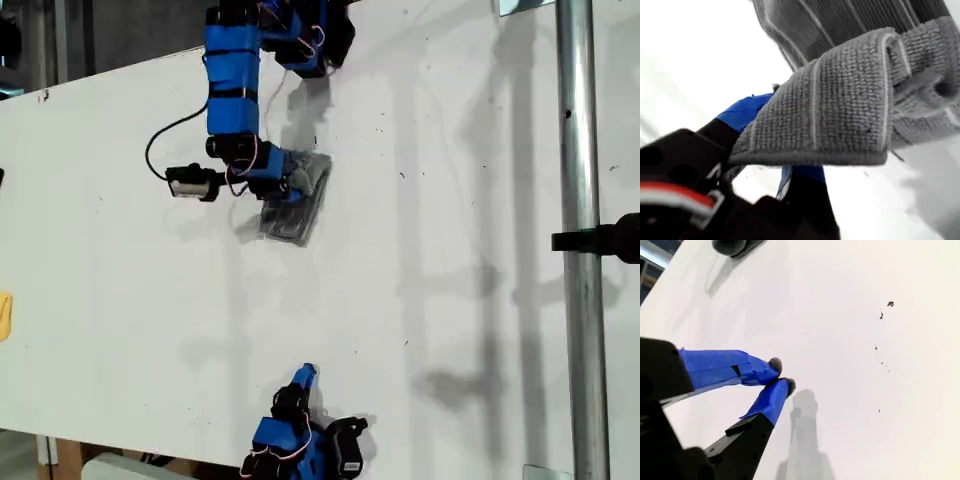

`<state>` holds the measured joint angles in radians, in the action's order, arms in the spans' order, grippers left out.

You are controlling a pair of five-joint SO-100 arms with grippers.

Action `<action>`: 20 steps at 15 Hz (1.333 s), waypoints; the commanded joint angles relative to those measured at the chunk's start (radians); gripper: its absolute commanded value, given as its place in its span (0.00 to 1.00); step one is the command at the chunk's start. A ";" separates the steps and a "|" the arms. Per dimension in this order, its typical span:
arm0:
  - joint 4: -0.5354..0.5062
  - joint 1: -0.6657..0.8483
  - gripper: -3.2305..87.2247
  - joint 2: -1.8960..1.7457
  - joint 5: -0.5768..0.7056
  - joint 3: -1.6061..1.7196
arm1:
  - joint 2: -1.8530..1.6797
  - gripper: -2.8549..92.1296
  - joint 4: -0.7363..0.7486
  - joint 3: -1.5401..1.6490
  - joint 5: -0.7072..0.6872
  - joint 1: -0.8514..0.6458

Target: Grasp corners of a towel and fold twice.

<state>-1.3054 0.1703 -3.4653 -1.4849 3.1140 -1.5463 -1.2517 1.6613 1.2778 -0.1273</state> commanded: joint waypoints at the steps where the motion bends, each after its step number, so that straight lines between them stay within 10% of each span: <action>1: 0.005 -0.008 0.08 -0.008 -0.018 0.005 | 0.094 0.39 0.173 -0.067 -0.017 -0.057; 6: 0.005 0.002 0.11 -0.008 0.046 0.005 | -0.474 0.39 0.167 0.100 -0.138 -0.285; 10: 0.006 -0.015 0.11 -0.008 0.480 0.005 | -1.149 0.05 0.011 0.704 -0.064 -0.348; 20: 0.005 -0.012 0.11 -0.008 0.466 0.005 | -1.740 0.18 -0.141 1.230 0.354 -0.080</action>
<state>-1.3054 0.1687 -3.4668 -1.0262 3.1140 -3.2812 -1.4051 2.9008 1.5999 -0.2393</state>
